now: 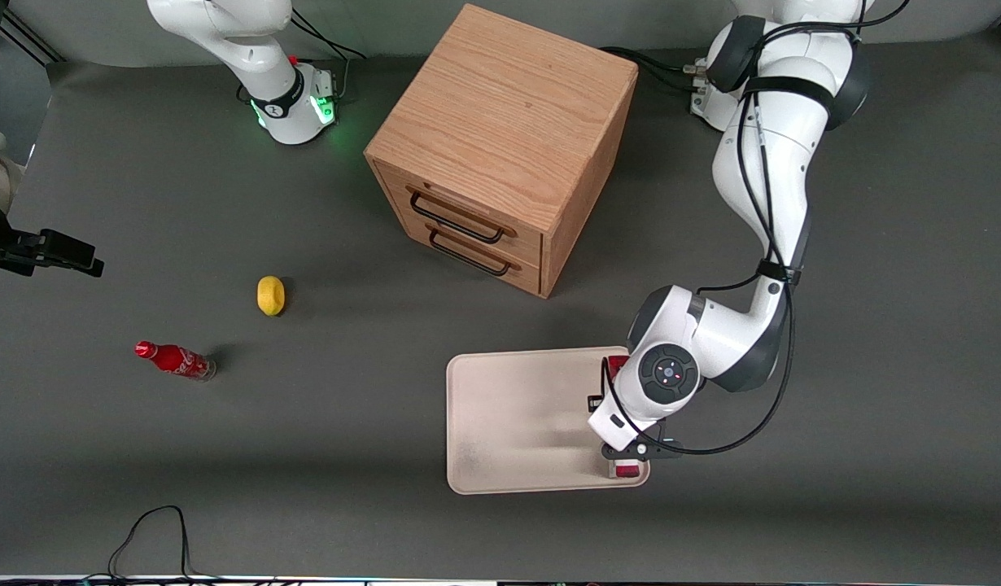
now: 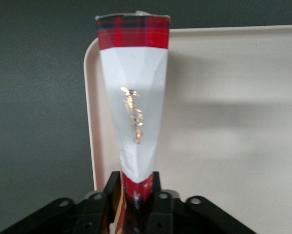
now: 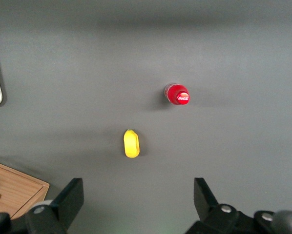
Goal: Place red cookie box on tray
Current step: 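Lower the cookie box onto the tray and open the left gripper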
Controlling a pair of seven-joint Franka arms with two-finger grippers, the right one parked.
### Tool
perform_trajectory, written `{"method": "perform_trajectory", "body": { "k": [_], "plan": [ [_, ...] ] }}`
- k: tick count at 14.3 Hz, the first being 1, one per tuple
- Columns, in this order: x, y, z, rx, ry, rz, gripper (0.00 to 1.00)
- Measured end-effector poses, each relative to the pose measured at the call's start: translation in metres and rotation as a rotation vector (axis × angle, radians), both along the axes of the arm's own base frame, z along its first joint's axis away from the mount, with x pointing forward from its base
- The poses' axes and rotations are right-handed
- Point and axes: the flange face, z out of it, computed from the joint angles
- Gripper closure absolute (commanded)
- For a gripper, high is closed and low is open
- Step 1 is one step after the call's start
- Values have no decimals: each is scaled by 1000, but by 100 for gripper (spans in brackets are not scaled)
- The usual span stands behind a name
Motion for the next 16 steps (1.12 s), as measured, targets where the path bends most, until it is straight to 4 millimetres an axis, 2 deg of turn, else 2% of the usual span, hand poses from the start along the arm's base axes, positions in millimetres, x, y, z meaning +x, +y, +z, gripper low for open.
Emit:
{"method": "perform_trajectory", "body": {
  "k": [7,10,12,13,16],
  "plan": [
    [2,3,11,-5,-12,6,0],
    [3,2,27,-12,-29,9,0],
    [0,6,56,5,-10,11,0],
    [-4,12,79,20,10,16,0],
    [-16,48,163,54,48,37,0]
  ]
}}
